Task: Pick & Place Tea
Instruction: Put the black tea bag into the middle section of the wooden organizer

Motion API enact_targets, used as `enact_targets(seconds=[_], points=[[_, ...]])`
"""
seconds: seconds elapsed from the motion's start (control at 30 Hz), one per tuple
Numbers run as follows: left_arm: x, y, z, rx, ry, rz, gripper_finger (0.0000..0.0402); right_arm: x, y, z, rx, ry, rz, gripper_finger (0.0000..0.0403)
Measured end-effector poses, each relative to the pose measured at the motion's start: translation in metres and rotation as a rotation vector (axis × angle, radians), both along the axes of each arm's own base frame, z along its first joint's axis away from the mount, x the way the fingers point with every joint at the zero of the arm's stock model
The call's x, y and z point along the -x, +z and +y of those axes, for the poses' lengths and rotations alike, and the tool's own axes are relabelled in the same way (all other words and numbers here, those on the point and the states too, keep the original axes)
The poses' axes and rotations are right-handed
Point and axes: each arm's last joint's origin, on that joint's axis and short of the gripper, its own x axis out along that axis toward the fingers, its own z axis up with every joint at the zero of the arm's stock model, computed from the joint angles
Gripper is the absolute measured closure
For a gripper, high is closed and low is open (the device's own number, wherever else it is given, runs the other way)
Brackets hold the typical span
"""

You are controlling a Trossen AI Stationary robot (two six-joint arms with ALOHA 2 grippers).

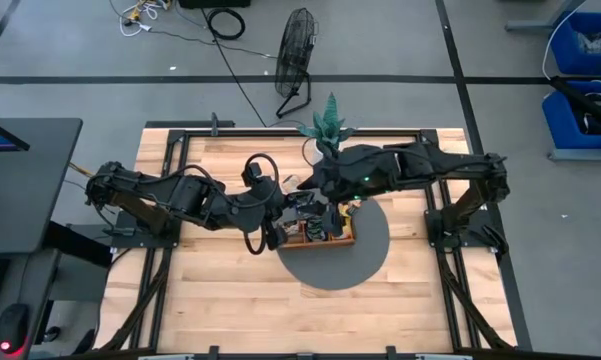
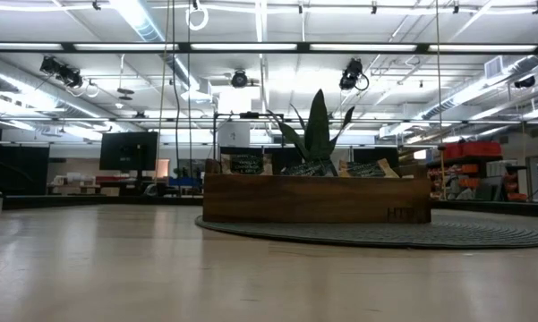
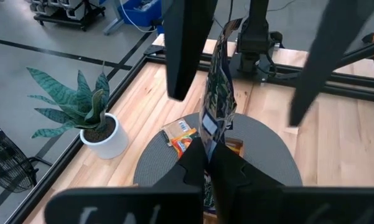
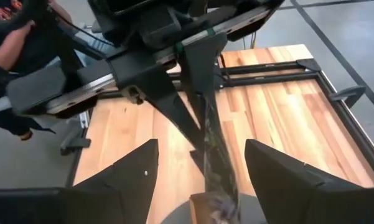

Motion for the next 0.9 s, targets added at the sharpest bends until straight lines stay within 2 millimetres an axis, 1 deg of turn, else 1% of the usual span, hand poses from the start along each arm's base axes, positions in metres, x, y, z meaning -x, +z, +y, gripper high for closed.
enact_targets(seconds=[0.1,0.27,0.37,0.5,0.53,0.73,0.83,0.9], points=[[0.0001,-0.0003,0.0,-0.001,0.0,0.003,0.0394,-0.001,0.0007,-0.0003,0.013,0.007,-0.012,0.018],[0.0003,-0.0006,0.0001,-0.002,0.0,0.007,0.0393,-0.0018,0.0023,-0.0009,0.012,0.016,-0.027,0.0239],[0.0002,-0.0007,0.0,-0.001,-0.002,0.008,0.0395,-0.0014,0.0013,-0.0019,0.02,0.018,-0.017,0.0289],[0.0002,-0.0007,-0.0004,-0.001,-0.003,0.008,0.0391,-0.0016,0.0017,-0.002,0.044,0.032,-0.022,0.0377],[0.0003,-0.0008,-0.0004,-0.001,-0.004,0.008,0.039,-0.0016,0.0017,-0.0019,0.053,0.038,-0.021,0.0389],[0.0004,-0.001,-0.0004,0.024,0.007,0.001,0.0388,-0.0017,0.0016,-0.0018,0.061,0.043,-0.022,0.0398],[0.0015,-0.0023,-0.0015,0.038,0.001,0.013,0.0366,-0.0017,0.0011,-0.0025,0.086,0.025,-0.019,0.0399],[0.0046,-0.0052,-0.0041,0.028,-0.009,0.052,0.0349,-0.0015,0.0006,-0.0035,0.107,0.012,-0.013,0.0401]])
